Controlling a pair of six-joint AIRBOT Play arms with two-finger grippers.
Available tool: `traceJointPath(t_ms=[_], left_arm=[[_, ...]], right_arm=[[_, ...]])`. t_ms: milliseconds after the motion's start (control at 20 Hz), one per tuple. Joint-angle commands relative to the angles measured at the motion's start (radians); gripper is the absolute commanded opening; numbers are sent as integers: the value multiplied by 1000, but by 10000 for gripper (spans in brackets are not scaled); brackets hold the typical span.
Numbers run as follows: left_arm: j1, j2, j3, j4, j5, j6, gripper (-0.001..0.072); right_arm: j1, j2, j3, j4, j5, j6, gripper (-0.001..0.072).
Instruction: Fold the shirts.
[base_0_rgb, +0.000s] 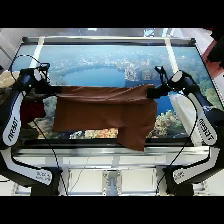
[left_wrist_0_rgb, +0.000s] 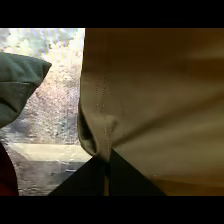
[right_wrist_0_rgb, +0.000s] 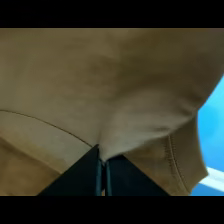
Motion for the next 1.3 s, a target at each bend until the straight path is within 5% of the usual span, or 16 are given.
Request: traceJointPath(t_ms=[0,50,100,150,200,350,450,800,900,1250], left_arm=[[0,-3,-15,-31,21,-11,13],[0,-2,-15,-53,13,-10,35],[0,-2,-13,-64,6,-10,264],[0,-2,-1,-67,-14,-10,568],[0,1,27,-67,-53,-10,608],[0,105,89,-66,-100,23,604],[8,231,76,-48,-86,32,604],[101,626,-394,-65,-16,-8,604],[99,686,-461,-97,-15,-11,604],[99,723,-469,-134,-44,-11,604]], right_arm=[[14,1,-67,-9,-104,37,26],[13,1,-67,-8,-102,52,74],[13,2,-63,-12,-82,63,284],[13,2,-45,-32,-33,65,404],[13,6,-16,-80,36,79,403],[9,82,89,-390,263,160,415],[-25,182,86,-448,309,178,451],[-183,443,-486,22,207,141,511],[-156,447,-618,137,193,135,678],[74,446,-785,256,62,123,683]])
